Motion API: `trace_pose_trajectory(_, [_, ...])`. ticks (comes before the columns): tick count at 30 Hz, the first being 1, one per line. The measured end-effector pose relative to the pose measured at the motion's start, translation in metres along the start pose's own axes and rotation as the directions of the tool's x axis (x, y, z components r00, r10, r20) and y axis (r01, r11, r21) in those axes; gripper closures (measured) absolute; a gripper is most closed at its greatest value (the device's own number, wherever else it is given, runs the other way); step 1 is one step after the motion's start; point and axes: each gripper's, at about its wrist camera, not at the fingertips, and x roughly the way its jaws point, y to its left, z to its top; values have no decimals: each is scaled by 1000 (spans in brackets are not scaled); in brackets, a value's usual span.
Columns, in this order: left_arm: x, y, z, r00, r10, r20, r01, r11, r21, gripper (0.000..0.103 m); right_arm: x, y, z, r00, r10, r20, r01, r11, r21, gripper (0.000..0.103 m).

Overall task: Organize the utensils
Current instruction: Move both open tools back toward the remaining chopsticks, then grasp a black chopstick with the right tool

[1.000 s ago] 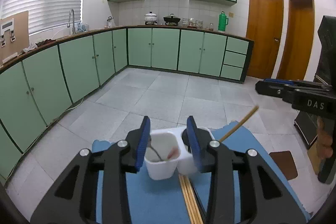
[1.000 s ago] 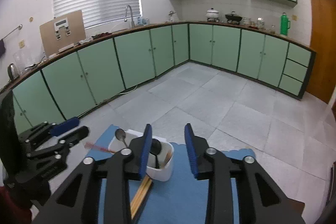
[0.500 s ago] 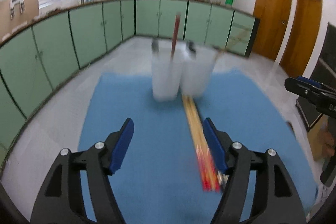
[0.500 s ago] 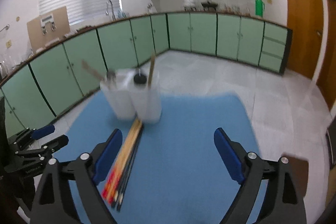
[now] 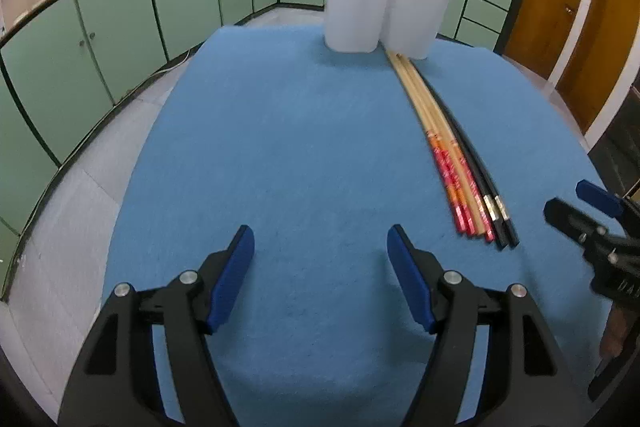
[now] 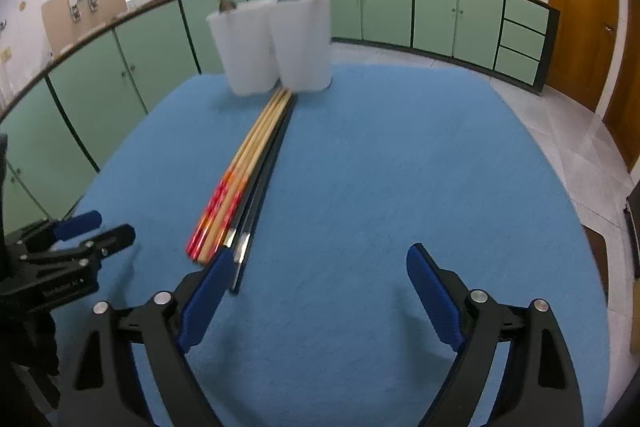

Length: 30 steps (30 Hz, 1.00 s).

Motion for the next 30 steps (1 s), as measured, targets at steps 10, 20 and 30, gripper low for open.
trace_pose_trajectory(10, [3,-2,-1,1000,4,0,-4,1000,-2,33,18,26,-8,998,5,-61,-7,999,-45,41])
trace_pose_trajectory(20, [6,-13,1,1000,3,2,-3,1000,17,31,17,33,-9,997,38,-60,-43,996,-80,82])
trace_pose_trajectory(30, [4,-35,2,999,-42,-8,43,998,51,30,12,17,-11,997,45,-61,-47,998,-40,96])
